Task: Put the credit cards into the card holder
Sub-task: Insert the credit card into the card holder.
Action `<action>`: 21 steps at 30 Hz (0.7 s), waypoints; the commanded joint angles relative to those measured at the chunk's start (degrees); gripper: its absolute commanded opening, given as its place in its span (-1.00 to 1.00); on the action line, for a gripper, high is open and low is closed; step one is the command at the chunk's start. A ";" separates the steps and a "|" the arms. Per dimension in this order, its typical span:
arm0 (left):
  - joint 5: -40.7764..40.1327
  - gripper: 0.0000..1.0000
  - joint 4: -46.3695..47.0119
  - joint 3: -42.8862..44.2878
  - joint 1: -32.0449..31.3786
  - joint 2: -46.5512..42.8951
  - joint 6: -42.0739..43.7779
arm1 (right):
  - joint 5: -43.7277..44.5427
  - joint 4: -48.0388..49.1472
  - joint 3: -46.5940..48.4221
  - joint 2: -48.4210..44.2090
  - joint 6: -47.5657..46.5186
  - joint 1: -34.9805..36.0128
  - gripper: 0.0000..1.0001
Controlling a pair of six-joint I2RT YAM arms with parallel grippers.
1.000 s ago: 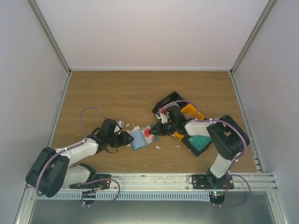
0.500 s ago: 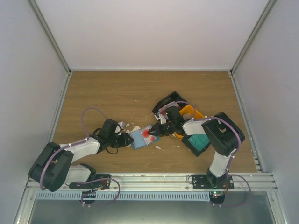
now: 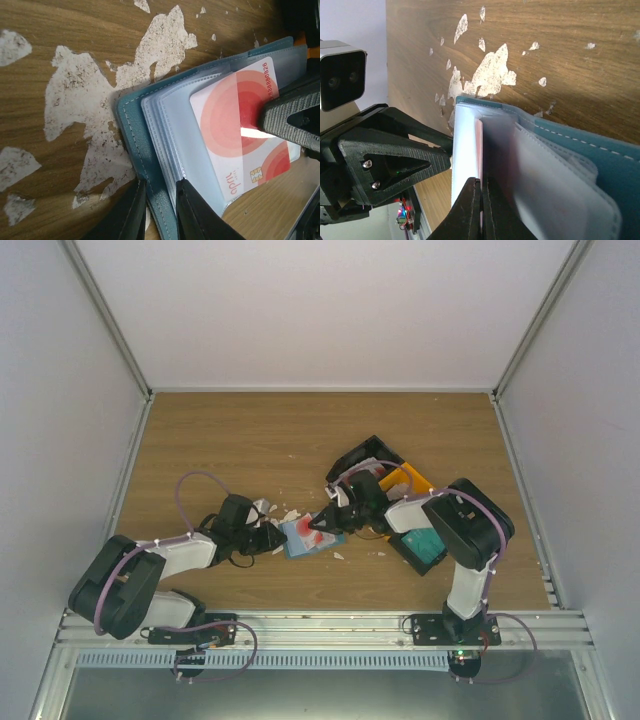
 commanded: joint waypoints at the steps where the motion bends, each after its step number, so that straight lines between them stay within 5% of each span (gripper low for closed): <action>1: 0.15 -0.59 -1.34 -2.45 -0.13 0.19 -0.67 | 2.35 2.77 -1.49 0.53 3.78 1.38 -0.99; 21: 0.59 -0.67 -1.96 -2.11 -0.09 1.09 0.51 | 10.77 3.58 -2.30 -1.52 7.92 6.47 -0.84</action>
